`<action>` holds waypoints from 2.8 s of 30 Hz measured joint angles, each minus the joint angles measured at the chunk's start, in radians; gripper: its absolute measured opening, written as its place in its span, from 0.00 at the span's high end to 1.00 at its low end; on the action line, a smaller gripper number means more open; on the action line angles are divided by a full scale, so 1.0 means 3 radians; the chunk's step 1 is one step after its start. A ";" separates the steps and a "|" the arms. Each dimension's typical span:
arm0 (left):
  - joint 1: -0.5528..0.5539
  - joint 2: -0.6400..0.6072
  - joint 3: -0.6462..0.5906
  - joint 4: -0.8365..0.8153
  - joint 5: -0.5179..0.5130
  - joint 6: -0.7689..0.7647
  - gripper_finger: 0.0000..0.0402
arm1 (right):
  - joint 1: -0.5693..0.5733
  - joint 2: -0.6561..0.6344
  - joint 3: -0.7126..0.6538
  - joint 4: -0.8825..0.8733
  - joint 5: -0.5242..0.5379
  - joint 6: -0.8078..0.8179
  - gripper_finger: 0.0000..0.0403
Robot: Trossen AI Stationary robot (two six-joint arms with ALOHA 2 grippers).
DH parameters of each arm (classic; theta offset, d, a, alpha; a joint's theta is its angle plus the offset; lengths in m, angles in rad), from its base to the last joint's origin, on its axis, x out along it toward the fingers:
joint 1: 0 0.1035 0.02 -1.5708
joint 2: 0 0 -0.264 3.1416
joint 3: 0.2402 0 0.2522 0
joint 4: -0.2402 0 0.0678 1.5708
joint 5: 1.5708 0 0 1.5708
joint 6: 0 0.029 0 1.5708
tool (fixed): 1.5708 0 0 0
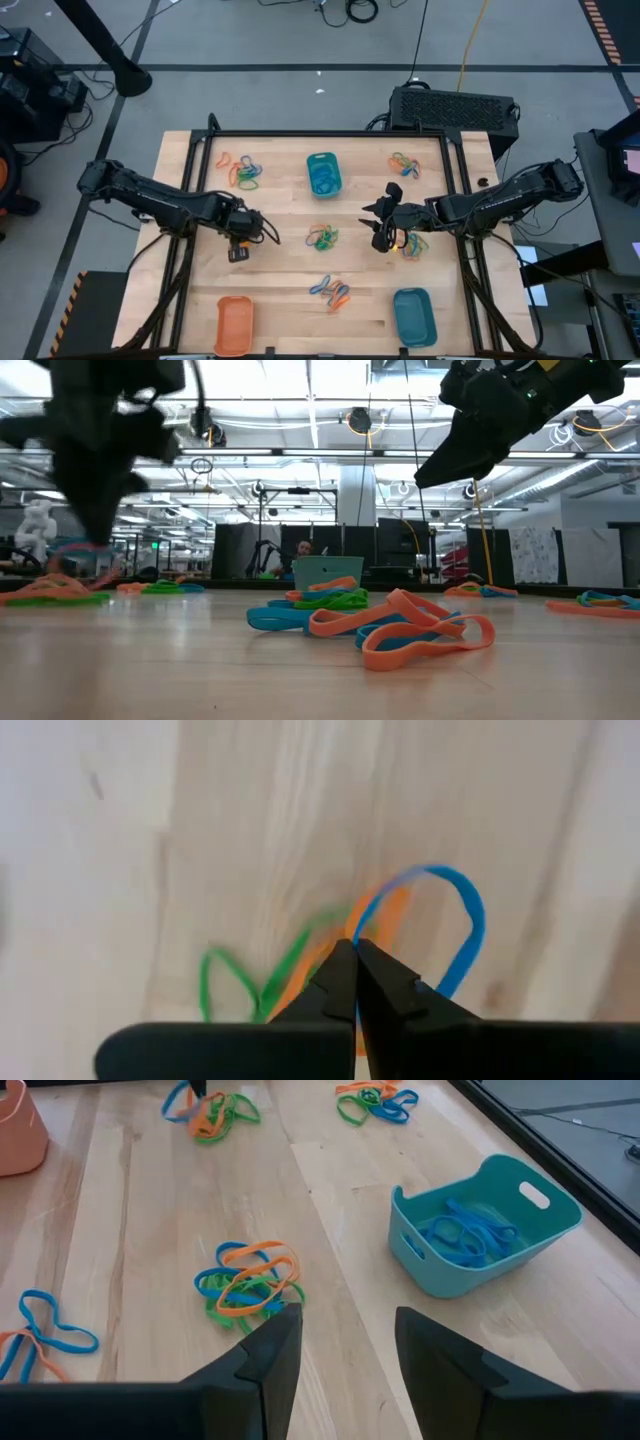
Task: Sort rubber bands into baskets
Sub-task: Put the blue rubber band into the top blue bin
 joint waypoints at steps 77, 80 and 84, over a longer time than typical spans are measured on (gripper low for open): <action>0.2001 0.1373 0.0685 0.3142 0.0602 0.0764 0.68 | -0.0001 0.0000 0.0001 -0.0090 0.0000 -0.0050 0.61; 0.1921 0.1311 0.0685 0.3059 0.0953 0.0755 0.68 | -0.0001 0.0000 0.0001 -0.0090 0.0000 -0.0050 0.61; 0.1634 0.1318 0.0842 0.2596 0.1159 0.0680 0.68 | -0.0001 0.0000 0.0001 -0.0086 -0.0001 -0.0050 0.61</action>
